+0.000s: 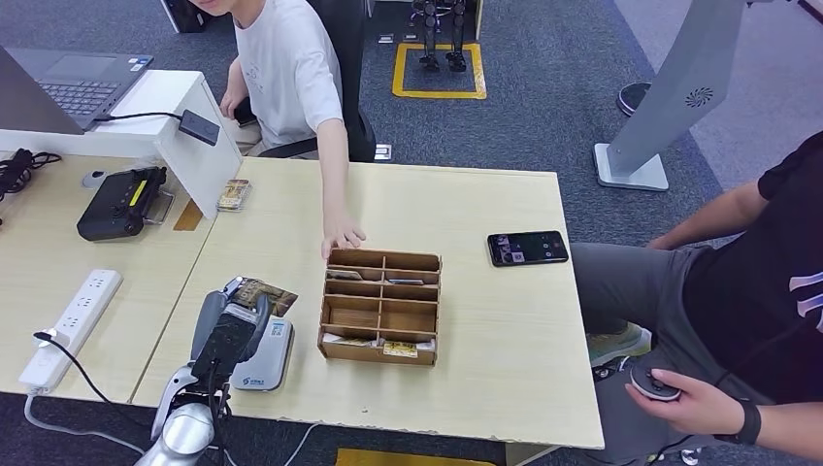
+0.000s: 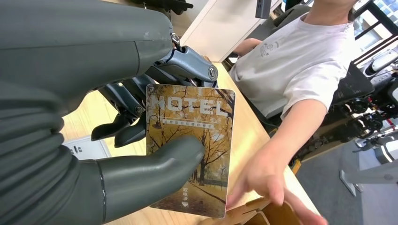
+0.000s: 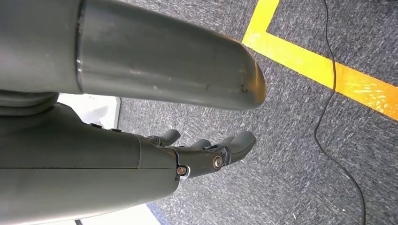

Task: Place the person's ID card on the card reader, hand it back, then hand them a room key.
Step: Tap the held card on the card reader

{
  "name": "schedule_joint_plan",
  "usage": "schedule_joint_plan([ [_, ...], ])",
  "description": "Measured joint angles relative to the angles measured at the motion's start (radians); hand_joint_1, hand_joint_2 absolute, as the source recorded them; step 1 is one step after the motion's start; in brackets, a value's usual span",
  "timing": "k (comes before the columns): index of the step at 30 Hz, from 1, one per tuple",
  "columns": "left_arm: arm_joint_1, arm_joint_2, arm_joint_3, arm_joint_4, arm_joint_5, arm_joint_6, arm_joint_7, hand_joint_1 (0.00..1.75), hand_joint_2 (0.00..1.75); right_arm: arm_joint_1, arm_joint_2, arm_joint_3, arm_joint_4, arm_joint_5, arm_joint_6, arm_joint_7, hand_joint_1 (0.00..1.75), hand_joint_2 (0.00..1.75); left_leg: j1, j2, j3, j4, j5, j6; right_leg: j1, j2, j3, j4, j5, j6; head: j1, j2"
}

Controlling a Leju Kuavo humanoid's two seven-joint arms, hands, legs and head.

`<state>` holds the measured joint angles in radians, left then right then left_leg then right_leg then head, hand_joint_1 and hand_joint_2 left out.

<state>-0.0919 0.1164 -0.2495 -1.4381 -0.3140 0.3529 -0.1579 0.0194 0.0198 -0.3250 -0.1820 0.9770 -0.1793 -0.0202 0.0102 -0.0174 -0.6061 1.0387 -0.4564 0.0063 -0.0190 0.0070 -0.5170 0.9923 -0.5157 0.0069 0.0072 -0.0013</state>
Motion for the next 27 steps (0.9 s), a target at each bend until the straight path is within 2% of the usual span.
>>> schedule_joint_plan([
  [8,0.001,0.000,0.000,-0.002,0.009,-0.007,0.000,1.75,1.75,0.000,0.000,0.000,0.000,0.000,0.000,0.000,0.00,0.00,0.000,0.000,0.000,0.000,0.000,0.000,0.000,0.000,0.000,0.000,0.000,0.000,0.000,0.000],
  [13,0.021,0.004,0.000,-0.008,0.143,-0.102,0.003,1.75,1.75,0.000,0.000,-0.001,0.000,-0.004,-0.003,-0.003,0.00,0.00,0.000,0.000,0.000,0.000,0.000,0.000,0.000,0.000,0.000,0.000,0.000,0.000,0.000,0.000],
  [15,0.041,0.007,0.000,-0.009,0.170,-0.114,0.005,1.75,1.75,0.002,0.000,-0.002,0.000,-0.008,-0.006,-0.004,0.00,0.00,0.000,0.000,0.000,0.000,0.000,0.000,0.000,0.000,0.000,0.000,0.000,0.000,0.000,0.000],
  [20,0.083,0.018,0.002,-0.010,0.164,-0.096,0.010,1.75,1.75,0.005,0.000,-0.003,0.000,-0.012,-0.017,-0.008,0.00,0.00,0.000,0.000,-0.001,0.000,0.000,0.000,0.000,0.000,0.000,0.000,0.000,0.000,0.000,0.000],
  [24,0.111,0.023,0.009,-0.004,0.090,-0.047,0.059,1.75,1.75,0.005,0.000,-0.005,0.002,-0.018,-0.021,-0.008,0.00,0.00,0.000,0.000,-0.001,0.000,0.000,0.000,0.000,0.000,0.000,0.000,0.000,0.000,0.000,0.000],
  [27,0.137,0.027,0.019,0.009,0.081,-0.037,0.060,1.75,1.75,0.006,0.000,-0.006,0.004,-0.021,-0.027,-0.009,0.00,0.00,0.000,0.000,-0.001,0.000,0.000,0.000,0.000,0.000,-0.002,0.000,0.000,0.000,0.000,0.000],
])
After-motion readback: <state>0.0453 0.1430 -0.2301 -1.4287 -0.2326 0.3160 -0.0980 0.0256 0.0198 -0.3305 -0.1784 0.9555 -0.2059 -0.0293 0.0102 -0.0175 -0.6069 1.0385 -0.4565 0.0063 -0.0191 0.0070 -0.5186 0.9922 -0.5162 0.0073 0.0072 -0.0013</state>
